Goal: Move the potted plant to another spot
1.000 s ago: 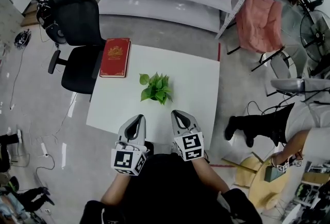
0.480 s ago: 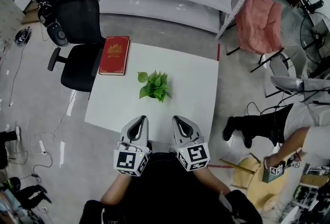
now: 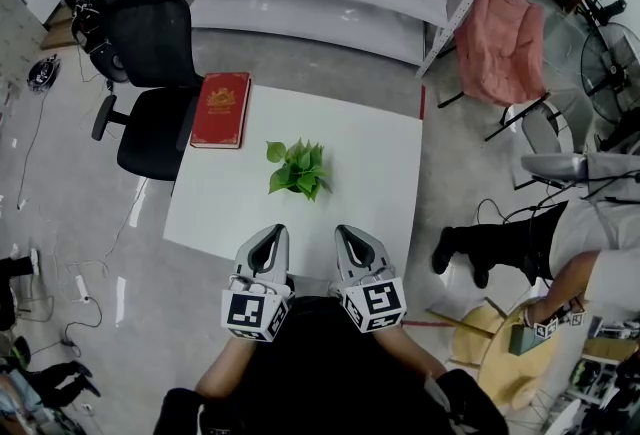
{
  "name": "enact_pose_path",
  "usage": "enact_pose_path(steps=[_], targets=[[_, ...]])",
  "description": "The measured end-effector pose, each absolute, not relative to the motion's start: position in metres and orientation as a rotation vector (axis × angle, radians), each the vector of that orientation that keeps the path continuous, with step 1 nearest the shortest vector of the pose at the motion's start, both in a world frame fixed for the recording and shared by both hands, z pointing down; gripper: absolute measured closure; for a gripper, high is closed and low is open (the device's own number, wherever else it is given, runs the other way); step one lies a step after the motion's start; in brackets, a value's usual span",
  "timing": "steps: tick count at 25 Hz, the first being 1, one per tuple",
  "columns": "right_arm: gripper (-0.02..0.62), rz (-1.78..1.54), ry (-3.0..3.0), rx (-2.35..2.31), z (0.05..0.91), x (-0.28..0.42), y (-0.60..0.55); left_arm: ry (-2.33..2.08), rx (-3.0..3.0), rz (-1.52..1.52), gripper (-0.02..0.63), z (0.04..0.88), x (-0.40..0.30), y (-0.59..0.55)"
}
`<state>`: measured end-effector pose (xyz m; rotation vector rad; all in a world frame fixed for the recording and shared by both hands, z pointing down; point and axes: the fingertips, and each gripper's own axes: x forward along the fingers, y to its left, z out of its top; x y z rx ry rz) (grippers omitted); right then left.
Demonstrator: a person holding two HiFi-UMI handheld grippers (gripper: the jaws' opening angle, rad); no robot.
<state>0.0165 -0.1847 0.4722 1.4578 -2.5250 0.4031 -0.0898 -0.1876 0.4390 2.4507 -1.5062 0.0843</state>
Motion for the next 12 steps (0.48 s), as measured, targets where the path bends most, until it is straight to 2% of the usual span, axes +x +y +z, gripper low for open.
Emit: enact_pose_path(steps=[12], targets=[[0.583, 0.397, -2.521, 1.462, 0.4722, 0.0166, -0.1865, -1.498, 2.454, 0.086, 0.589, 0.4396, -0.0891, -0.1898]])
